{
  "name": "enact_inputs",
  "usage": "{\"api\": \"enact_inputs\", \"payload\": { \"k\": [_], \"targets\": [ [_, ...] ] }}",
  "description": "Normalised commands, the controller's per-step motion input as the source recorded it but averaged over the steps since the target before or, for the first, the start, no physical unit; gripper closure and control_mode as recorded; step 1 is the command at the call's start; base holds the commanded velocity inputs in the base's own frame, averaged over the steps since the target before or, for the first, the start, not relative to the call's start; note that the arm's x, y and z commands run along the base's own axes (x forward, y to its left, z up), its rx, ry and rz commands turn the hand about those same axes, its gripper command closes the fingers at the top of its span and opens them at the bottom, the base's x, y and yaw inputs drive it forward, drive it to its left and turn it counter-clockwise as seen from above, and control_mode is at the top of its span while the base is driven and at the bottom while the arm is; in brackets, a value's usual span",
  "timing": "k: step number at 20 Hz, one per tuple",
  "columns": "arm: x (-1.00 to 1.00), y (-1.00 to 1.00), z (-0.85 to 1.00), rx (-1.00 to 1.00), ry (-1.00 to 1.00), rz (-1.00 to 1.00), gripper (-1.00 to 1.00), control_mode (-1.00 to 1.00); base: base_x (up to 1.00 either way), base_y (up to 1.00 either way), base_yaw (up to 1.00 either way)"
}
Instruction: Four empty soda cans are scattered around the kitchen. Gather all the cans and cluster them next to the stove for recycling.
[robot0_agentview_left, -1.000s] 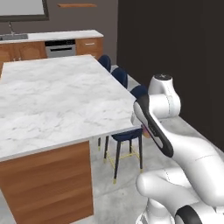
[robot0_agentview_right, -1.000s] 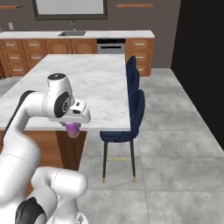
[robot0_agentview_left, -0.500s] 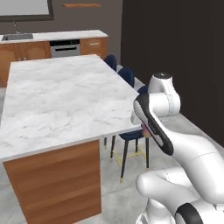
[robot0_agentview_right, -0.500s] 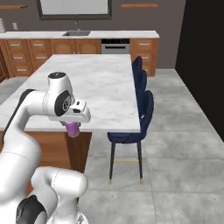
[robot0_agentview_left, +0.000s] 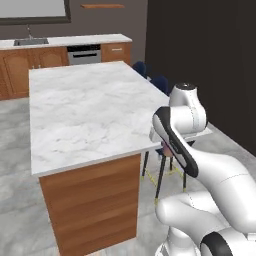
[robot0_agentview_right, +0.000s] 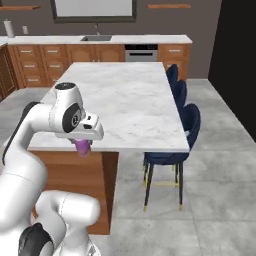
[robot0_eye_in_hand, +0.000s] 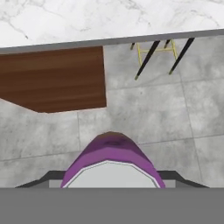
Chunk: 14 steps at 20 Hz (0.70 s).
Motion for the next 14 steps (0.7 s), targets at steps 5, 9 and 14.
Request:
{"api": "enact_inputs", "payload": {
  "k": [5, 9, 14],
  "targets": [
    [0.00, 0.00, 0.00, 0.00, 0.00, 0.00, 1.00, 1.00, 0.02, 0.85, 0.00],
    [0.00, 0.00, 0.00, 0.00, 0.00, 0.00, 1.00, 1.00, 0.11, 0.94, 0.00],
    [0.00, 0.00, 0.00, 0.00, 0.00, 0.00, 1.00, 1.00, 0.13, 0.97, 0.00]
  ]
}}
